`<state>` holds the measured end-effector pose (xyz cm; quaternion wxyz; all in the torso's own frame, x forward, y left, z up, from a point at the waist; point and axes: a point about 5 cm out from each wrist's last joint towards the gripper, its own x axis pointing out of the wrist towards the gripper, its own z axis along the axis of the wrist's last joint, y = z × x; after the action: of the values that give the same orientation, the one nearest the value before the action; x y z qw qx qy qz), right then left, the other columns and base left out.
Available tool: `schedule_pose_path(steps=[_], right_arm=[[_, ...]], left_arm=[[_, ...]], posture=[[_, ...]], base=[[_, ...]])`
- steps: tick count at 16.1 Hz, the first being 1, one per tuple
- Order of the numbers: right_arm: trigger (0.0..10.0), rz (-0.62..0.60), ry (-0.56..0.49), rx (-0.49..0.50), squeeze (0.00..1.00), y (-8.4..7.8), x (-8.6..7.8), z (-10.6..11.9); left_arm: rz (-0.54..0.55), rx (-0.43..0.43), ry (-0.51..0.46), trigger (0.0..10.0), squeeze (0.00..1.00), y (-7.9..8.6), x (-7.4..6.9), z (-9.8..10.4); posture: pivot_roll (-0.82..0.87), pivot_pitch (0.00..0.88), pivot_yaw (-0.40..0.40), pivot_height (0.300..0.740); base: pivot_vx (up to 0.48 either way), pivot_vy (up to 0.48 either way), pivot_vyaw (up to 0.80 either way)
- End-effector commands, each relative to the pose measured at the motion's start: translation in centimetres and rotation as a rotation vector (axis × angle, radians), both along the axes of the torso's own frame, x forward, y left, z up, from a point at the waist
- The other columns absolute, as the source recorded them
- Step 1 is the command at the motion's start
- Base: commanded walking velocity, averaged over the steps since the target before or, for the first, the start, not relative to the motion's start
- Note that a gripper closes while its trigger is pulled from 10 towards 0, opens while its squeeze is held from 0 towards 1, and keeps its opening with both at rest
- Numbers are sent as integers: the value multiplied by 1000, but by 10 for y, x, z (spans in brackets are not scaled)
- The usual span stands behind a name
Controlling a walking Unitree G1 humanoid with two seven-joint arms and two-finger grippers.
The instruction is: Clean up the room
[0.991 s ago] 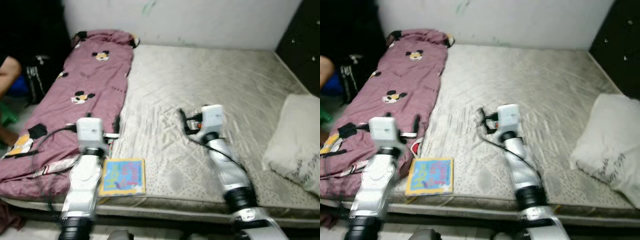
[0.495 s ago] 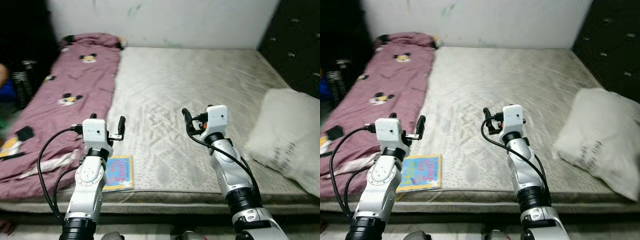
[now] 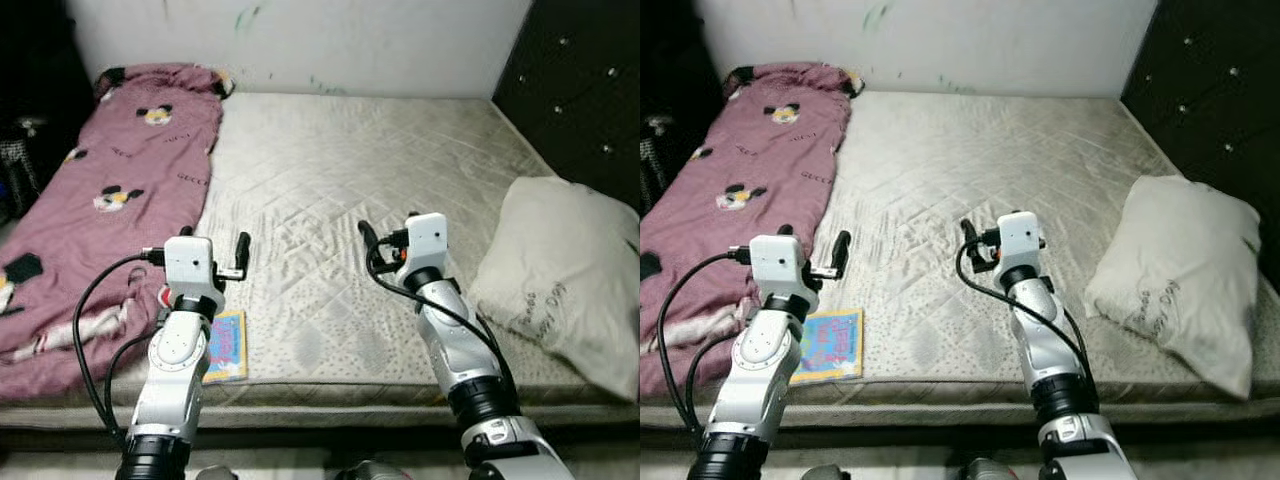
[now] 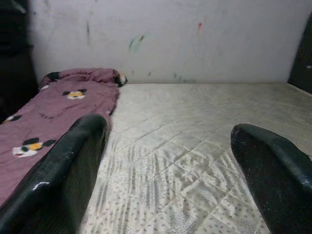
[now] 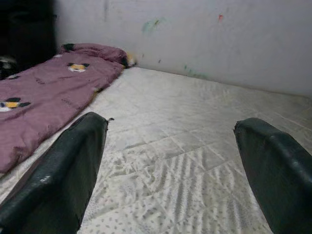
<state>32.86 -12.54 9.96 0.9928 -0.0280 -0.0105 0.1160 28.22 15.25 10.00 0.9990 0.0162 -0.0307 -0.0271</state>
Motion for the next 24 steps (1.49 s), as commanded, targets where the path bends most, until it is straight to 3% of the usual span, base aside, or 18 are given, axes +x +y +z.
schedule_pose_path(steps=[1,24], right_arm=[[10000,6,-11,-7,0,-1,2,3],[10000,-9,-8,8,0,-3,5,4]], left_arm=[[3,1,0,10000,0,0,1,0],[2,-1,1,10000,0,0,3,1]], posture=[[-63,0,-23,740],[-66,0,-24,740]], base=[[0,-307,569],[0,-270,-15]])
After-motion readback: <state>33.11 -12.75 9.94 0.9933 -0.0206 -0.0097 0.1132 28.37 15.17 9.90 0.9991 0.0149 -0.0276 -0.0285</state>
